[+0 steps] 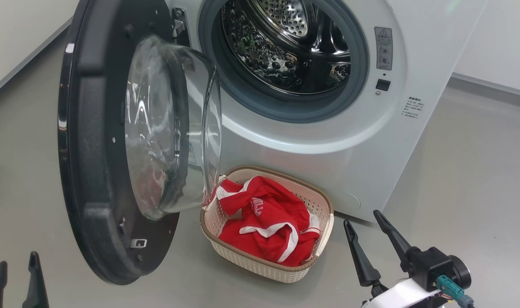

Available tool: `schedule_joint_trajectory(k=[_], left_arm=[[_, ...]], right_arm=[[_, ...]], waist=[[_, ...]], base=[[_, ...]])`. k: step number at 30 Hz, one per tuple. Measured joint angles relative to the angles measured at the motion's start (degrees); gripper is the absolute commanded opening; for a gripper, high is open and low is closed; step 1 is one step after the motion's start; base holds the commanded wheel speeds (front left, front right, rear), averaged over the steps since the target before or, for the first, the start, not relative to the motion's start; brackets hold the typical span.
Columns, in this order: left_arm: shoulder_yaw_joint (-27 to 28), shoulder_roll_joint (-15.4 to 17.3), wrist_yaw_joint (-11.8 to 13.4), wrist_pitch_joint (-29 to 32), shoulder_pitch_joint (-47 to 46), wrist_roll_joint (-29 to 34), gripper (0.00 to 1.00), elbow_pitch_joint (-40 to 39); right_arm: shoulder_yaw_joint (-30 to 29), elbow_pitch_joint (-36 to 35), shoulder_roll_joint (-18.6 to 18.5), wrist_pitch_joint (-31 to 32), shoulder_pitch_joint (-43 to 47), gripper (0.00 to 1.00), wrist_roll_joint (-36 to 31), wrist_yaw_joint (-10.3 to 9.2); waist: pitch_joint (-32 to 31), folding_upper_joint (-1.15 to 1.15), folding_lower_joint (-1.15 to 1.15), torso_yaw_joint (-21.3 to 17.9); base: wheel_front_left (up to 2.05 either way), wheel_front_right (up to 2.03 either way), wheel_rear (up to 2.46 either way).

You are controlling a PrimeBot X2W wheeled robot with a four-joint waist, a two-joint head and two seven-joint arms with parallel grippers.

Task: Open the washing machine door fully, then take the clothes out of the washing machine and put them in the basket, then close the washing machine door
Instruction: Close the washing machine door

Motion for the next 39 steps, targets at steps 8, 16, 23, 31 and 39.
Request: schedule_joint_trajectory(k=[8, 16, 23, 31, 39], left_arm=[[-0.3, -1.5, 0.0, 0.9, -2.9, -7.8, 0.0, -0.1], [1.3, -4.0, 0.0, 7.9, -7.1, -22.1, 0.0, -0.5], [6.0, -7.2, 0.0, 18.5, -11.1, -40.5, 0.0, -0.3], [7.3, -7.6, 2.1, 32.0, -14.1, -57.2, 0.0, -1.8], [7.0, -7.0, 5.4, 42.6, -14.1, -65.2, 0.0, -5.4]], right_arm=[[0.1, 0.2, 0.0, 0.0, 0.0, 1.0, 0.0, 0.04], [0.4, 0.5, 0.0, 0.0, 0.0, 1.0, 0.0, 0.04], [0.5, 0.5, 0.0, -0.1, 0.0, 1.0, 0.0, 0.04], [0.5, 0.5, 0.0, -0.1, 0.0, 1.0, 0.0, -0.02], [0.2, 0.5, -0.1, -0.1, 0.0, 1.0, 0.0, -0.1]], waist=[[-0.1, 0.0, 0.0, -0.1], [-0.1, 0.0, 0.0, 0.0], [0.4, 0.0, 0.0, -0.2], [1.0, 0.0, 0.0, -0.8], [1.1, 0.0, 0.0, -1.0]], base=[[0.0, 0.0, 0.0], [0.0, 0.0, 0.0], [0.0, 0.0, 0.0], [0.0, 0.0, 0.0], [0.0, 0.0, 0.0]])
